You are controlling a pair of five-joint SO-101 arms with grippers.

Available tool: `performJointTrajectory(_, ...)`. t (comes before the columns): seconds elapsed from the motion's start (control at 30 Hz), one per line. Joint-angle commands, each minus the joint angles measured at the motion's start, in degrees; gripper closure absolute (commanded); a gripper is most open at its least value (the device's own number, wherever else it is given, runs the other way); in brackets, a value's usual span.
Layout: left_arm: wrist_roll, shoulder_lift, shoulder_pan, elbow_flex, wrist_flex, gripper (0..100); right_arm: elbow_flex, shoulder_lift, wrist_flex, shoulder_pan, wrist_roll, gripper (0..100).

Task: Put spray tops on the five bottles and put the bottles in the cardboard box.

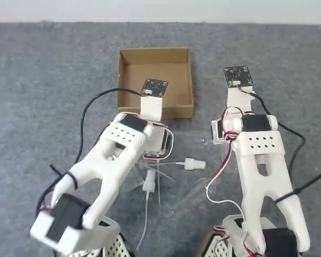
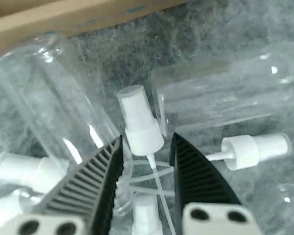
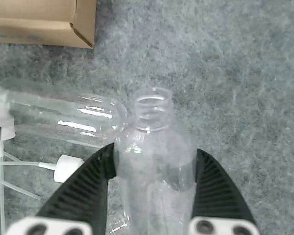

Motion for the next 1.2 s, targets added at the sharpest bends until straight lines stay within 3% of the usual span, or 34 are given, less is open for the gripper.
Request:
performJointTrajectory(0.0, 1.41, 2.81, 0.00, -4.09, -0.97, 85, -0.35, -3.47, -1.27, 0.84, -0.18, 89.4)
performJointTrajectory(0.4, 3.16, 13.89, -0.35, -10.15, -0.70, 86, -0.35, -3.47, -1.19, 0.84, -0.09, 89.4)
performJointTrajectory(0.67, 2.81, 16.53, -0.35, -12.09, -0.70, 96, -0.35, -3.47, -1.01, 0.84, -0.09, 89.4)
performJointTrajectory(0.9, 0.09, 14.59, -0.35, -11.91, -0.18, 99, -0.35, -3.47, -0.92, 0.84, 0.00, 89.4)
performJointTrajectory(1.17, 0.00, 2.29, -0.35, -10.24, 4.57, 99, -0.35, -3.47, -0.75, 0.48, 0.00, 89.4)
